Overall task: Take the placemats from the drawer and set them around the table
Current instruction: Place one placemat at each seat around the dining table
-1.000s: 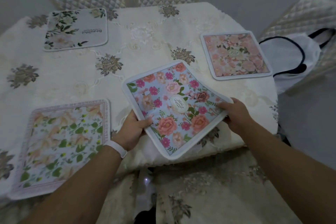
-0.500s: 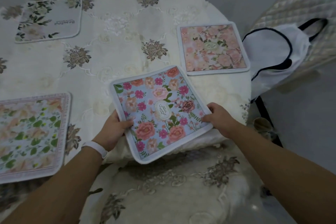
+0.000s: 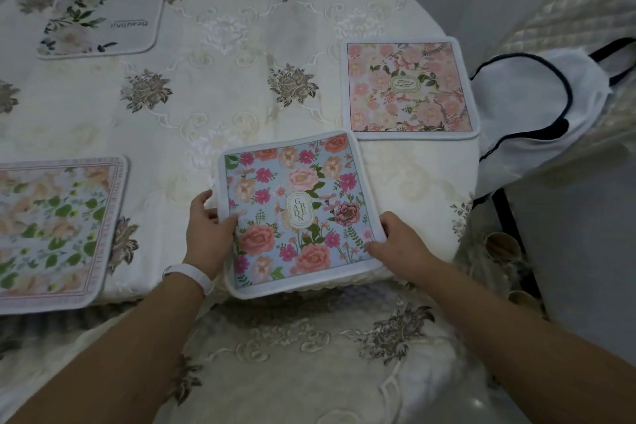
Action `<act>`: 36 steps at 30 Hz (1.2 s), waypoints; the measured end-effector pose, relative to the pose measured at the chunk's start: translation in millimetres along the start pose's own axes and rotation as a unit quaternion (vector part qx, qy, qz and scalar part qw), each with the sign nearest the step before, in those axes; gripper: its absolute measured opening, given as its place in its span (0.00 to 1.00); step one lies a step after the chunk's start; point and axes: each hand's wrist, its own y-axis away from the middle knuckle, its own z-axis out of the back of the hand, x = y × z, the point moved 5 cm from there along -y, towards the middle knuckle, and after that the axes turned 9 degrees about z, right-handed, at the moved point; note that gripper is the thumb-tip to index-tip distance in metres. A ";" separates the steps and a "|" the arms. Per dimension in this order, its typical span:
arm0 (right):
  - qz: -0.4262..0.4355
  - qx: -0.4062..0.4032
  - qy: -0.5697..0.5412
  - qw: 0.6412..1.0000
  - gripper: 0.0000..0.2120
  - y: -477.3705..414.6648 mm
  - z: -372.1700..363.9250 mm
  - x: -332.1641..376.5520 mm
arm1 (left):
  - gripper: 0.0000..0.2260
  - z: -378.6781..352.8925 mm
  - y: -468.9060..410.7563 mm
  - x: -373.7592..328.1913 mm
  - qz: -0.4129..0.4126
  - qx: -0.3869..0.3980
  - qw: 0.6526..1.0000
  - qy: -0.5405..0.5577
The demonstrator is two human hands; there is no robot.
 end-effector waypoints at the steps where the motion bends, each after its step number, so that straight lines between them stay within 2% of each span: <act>1: 0.001 0.012 0.008 1.000 0.12 0.9 -1.4 1.4 | 0.26 0.9 1.5 -0.2 -0.005 -0.007 1.000 -0.003; 4: 0.005 0.046 0.028 0.999 0.15 3.0 -7.8 4.8 | 0.20 5.6 0.5 3.7 -0.002 -0.018 1.000 -0.003; 7: 0.012 0.067 0.029 0.997 0.17 5.4 -17.7 10.2 | 0.20 13.8 -1.5 4.9 -0.010 -0.035 0.999 -0.020; 11: -0.001 0.057 0.070 0.996 0.16 4.5 -25.8 11.1 | 0.20 21.3 -5.2 7.1 -0.021 -0.031 0.998 -0.042; 13: -0.014 0.039 0.122 0.992 0.16 4.6 -25.6 11.3 | 0.21 21.5 -5.6 6.4 -0.040 -0.012 0.995 -0.095; 15: 0.006 -0.004 0.210 0.978 0.18 6.9 -23.5 18.1 | 0.25 21.0 -3.5 6.5 -0.090 -0.020 0.977 -0.192; 18: 0.104 -0.073 0.348 0.929 0.24 9.3 -26.3 38.1 | 0.27 9.8 20.5 2.2 -0.194 -0.006 0.936 -0.292; 21: 0.187 -0.036 0.361 0.913 0.30 7.3 -49.8 57.0 | 0.29 -13.2 43.0 14.2 -0.290 0.040 0.866 -0.404; 24: 0.238 0.039 0.386 0.890 0.32 3.4 -85.7 66.1 | 0.33 -28.4 43.6 32.9 -0.278 0.057 0.838 -0.466; 27: 0.263 0.074 0.413 0.869 0.31 -9.3 -116.0 69.5 | 0.32 -35.3 34.1 35.7 -0.306 0.052 0.809 -0.499; 30: 0.266 0.060 0.403 0.873 0.30 -32.6 -129.2 79.4 | 0.30 -40.2 15.6 25.4 -0.329 0.064 0.788 -0.517; 36: 0.262 0.017 0.415 0.871 0.30 -87.8 -122.4 94.0 | 0.28 -53.3 -34.3 -6.8 -0.337 0.045 0.779 -0.527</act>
